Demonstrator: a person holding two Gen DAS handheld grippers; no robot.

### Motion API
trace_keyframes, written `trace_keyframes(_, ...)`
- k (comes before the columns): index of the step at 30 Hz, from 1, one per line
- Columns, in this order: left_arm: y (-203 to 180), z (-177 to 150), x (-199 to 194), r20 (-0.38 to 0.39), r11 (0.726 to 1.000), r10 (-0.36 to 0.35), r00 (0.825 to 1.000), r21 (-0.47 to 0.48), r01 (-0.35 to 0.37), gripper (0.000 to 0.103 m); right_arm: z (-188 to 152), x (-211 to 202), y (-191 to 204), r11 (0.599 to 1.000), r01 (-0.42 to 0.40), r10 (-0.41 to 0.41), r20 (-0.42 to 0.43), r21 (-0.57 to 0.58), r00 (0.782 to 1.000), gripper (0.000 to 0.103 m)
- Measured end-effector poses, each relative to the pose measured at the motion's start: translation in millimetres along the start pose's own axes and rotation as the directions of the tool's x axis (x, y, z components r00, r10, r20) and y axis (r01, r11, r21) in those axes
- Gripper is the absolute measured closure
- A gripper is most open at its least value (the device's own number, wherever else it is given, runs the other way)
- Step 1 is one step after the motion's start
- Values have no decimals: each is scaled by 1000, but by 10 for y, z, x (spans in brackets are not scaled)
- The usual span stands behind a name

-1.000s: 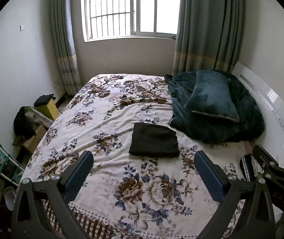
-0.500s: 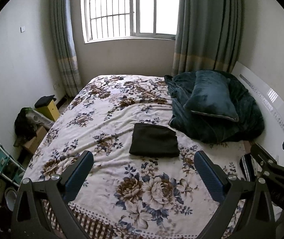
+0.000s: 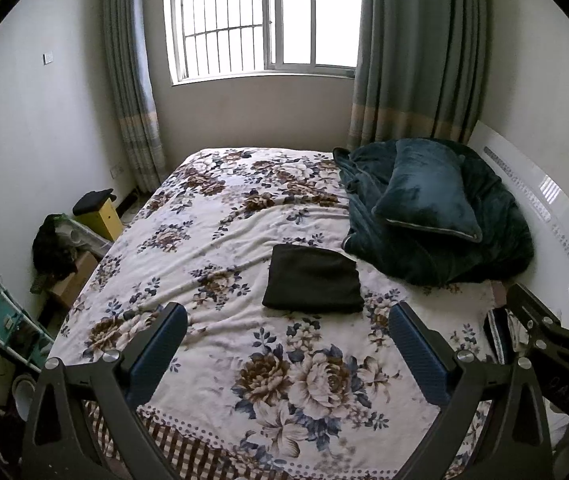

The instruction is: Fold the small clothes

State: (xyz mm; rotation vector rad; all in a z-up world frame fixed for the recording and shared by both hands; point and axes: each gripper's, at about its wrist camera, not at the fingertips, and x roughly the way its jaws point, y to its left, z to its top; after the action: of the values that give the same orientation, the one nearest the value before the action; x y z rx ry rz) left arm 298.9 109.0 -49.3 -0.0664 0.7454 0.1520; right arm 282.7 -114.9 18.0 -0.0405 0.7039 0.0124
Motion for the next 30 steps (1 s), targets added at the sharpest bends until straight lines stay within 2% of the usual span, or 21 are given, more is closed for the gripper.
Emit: trace_keyframes(30, 97, 6, 24, 6, 1000, 9, 1000, 8, -9, 0, -14, 5, 38, 1000, 4, -4, 7, 4, 1000, 0)
